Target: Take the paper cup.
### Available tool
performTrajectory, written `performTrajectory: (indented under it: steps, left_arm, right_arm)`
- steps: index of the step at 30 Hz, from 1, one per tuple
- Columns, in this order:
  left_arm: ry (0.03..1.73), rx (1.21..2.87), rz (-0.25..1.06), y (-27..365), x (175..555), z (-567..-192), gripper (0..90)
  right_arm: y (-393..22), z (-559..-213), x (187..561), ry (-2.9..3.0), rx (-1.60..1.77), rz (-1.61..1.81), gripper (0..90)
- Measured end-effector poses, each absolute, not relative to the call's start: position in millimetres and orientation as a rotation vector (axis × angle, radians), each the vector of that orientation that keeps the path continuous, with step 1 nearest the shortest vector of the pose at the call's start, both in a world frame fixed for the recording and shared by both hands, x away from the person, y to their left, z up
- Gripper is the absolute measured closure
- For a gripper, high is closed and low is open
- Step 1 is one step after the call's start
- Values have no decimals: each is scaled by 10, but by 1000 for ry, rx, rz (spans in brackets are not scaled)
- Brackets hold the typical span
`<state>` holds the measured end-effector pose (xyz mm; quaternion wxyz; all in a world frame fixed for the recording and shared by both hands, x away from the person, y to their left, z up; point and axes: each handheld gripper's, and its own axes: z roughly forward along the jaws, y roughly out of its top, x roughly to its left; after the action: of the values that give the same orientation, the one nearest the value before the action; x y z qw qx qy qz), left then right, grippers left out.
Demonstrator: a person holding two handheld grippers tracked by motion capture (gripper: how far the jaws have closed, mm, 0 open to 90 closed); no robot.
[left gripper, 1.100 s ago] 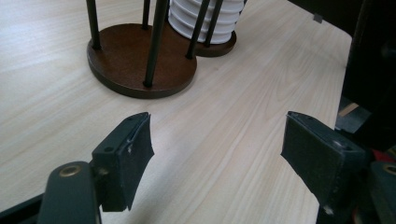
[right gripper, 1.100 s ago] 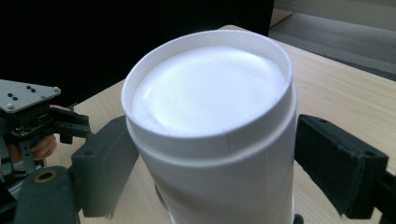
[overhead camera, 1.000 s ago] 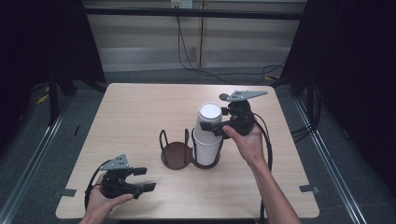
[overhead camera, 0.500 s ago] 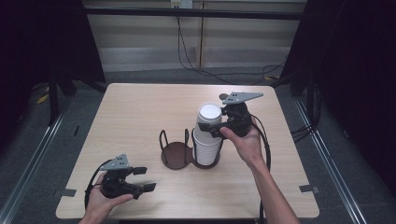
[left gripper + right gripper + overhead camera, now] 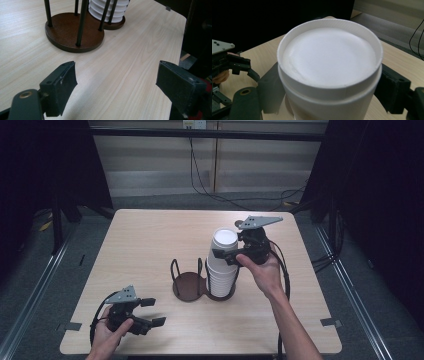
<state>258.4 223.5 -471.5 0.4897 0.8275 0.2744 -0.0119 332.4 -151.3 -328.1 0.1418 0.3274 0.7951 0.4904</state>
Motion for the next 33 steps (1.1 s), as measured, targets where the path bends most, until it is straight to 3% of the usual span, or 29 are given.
performTrajectory:
  steps: [11,33]
  left_arm:
    - [596,1999,-38,2221,2543,-4687,160]
    - [627,1997,-63,2232,2563,-4718,160]
  right_arm:
    - [-1544,-3204,3317,2253,970,1473,215]
    - [-1603,-2999,3260,2164,980,1575,220]
